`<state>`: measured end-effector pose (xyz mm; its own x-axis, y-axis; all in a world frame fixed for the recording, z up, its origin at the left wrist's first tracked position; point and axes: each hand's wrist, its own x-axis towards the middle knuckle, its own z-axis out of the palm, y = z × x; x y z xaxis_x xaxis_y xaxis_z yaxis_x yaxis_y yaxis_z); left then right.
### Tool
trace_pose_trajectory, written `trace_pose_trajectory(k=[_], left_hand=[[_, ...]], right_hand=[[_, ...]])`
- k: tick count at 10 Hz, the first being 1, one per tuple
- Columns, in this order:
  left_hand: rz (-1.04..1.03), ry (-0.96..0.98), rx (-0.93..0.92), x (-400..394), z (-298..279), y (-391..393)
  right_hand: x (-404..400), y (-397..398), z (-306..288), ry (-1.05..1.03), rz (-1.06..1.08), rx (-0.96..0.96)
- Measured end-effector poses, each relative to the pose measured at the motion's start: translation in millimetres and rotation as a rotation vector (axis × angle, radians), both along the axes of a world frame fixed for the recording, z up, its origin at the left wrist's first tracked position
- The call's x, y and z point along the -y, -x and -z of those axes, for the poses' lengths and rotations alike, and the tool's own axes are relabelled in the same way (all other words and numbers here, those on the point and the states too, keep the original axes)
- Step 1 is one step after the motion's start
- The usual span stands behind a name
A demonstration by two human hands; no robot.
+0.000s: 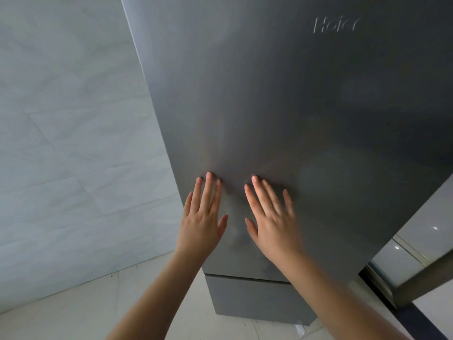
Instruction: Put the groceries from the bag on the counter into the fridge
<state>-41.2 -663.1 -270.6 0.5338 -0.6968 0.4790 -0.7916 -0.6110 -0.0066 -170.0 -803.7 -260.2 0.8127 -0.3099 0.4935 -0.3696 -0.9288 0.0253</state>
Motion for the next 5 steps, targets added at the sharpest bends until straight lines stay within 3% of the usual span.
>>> trace_pose_trajectory(k=[2,5], left_hand=[[0.083,0.066,-0.05,-7.4,-15.4,9.9],[0.024,-0.079,-0.025,-62.4,-6.8,42.5]], right_hand=[[-7.5,9.4,-13.4,-0.076,-0.051,0.013],[-36.5,37.4,-13.0,-0.095,0.042,-0.067]])
